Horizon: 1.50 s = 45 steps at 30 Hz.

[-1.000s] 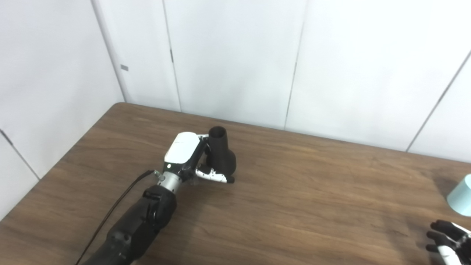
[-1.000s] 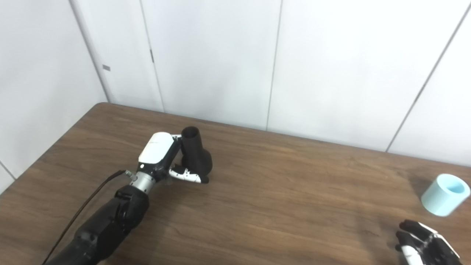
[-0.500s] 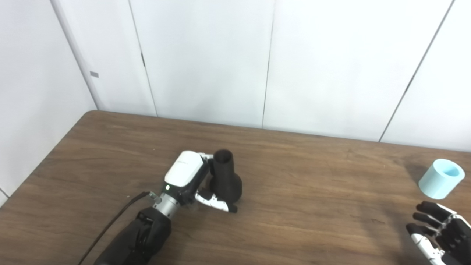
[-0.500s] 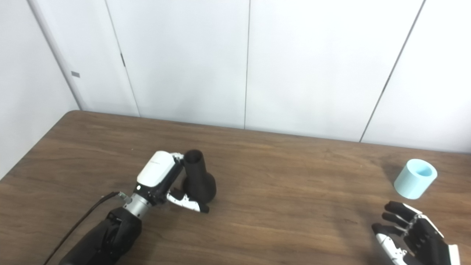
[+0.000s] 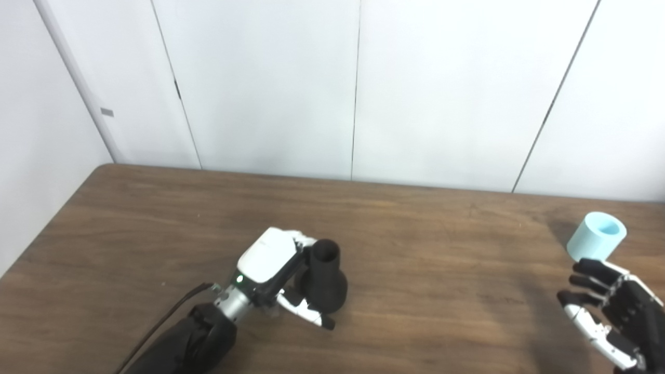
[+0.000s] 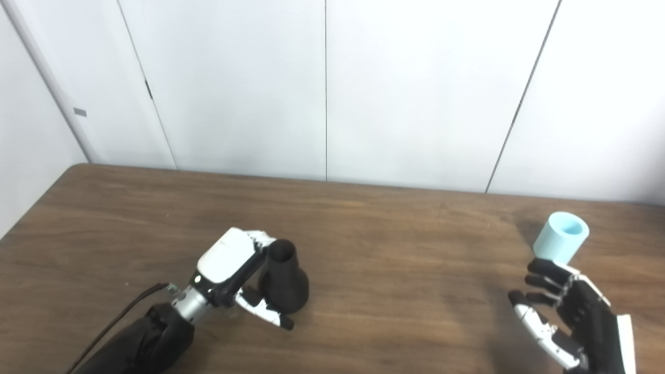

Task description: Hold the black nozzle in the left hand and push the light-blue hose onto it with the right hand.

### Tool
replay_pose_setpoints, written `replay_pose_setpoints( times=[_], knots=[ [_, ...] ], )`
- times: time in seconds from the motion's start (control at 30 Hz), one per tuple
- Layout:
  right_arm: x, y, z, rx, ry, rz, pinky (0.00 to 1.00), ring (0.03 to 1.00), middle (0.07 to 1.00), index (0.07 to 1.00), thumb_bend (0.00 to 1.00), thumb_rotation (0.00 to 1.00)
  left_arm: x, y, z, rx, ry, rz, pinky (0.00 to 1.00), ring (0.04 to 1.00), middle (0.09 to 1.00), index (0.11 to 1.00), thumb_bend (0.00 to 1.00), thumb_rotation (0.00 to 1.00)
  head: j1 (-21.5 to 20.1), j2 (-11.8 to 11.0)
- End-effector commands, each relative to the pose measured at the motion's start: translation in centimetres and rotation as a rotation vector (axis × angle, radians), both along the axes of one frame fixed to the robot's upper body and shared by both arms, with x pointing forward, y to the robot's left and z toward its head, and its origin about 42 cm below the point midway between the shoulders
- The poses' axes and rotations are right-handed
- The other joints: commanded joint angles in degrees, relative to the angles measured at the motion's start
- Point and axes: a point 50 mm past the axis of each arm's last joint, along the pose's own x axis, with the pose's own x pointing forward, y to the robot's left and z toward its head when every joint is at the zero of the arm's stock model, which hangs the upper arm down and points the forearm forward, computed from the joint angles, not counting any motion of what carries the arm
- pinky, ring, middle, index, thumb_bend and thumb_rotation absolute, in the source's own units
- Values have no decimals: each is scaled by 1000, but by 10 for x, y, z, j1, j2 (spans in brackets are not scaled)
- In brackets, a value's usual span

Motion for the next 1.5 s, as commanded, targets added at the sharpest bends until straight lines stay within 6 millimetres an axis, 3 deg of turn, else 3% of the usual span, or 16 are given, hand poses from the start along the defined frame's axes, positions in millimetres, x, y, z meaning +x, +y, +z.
replay_pose_setpoints(
  times=[0.0,0.17,0.3,0.37,0.47,0.53,0.63,0.8,0.97,1.03,1.13,1.37,1.47],
  knots=[
    [-1,-2,18,0,-68,-22,564,663,676,647,307,124,-41,-28,-56,-69,155,-29,558,453,445,511,504,0,-7,4],
    [-2,-3,26,11,-79,-66,528,643,658,631,293,108,-45,-42,-62,-76,153,-61,557,435,412,522,500,0,-30,8],
    [2,-10,31,-70,-126,-96,482,610,632,614,270,126,-45,-52,-69,-78,142,-77,553,428,449,517,504,0,-53,5],
    [4,-13,35,-99,-152,-135,472,595,619,601,320,150,-45,-56,-72,-81,142,-82,554,434,440,518,503,0,-61,4],
    [8,-17,39,-146,-210,-218,431,552,586,569,491,52,-45,-62,-75,-93,146,-85,552,432,426,523,502,0,-83,0],
    [9,-20,39,-149,-223,-245,453,567,595,596,610,170,-45,-65,-78,-103,148,-84,558,432,444,519,503,0,-95,-2],
    [10,-27,41,-158,-218,-287,501,608,633,628,699,264,-45,-67,-82,-124,158,-66,567,431,464,514,504,0,-103,-4],
    [16,-37,41,-159,-225,-315,600,698,729,714,721,275,-46,-66,-87,-137,174,-46,566,441,462,513,504,0,-110,-8],
    [23,-46,43,-188,-171,-334,750,838,861,871,767,348,-48,-66,-91,-134,196,-36,563,448,451,519,503,0,-118,-9],
    [27,-50,44,-198,-145,-337,755,849,879,905,794,365,-49,-65,-93,-131,199,-35,564,444,453,521,503,0,-123,-11],
    [35,-54,45,-202,-93,-343,770,852,883,917,814,339,-51,-65,-96,-128,204,-36,559,445,456,518,503,0,-129,-10],
    [58,-75,42,-260,92,-320,810,878,894,921,866,414,-55,-62,-99,-125,218,-42,568,450,454,519,503,0,-136,-9],
    [69,-82,35,-255,152,-294,825,897,919,929,961,451,-57,-59,-102,-116,214,-44,557,448,455,516,504,0,-151,-13]
  ],
)
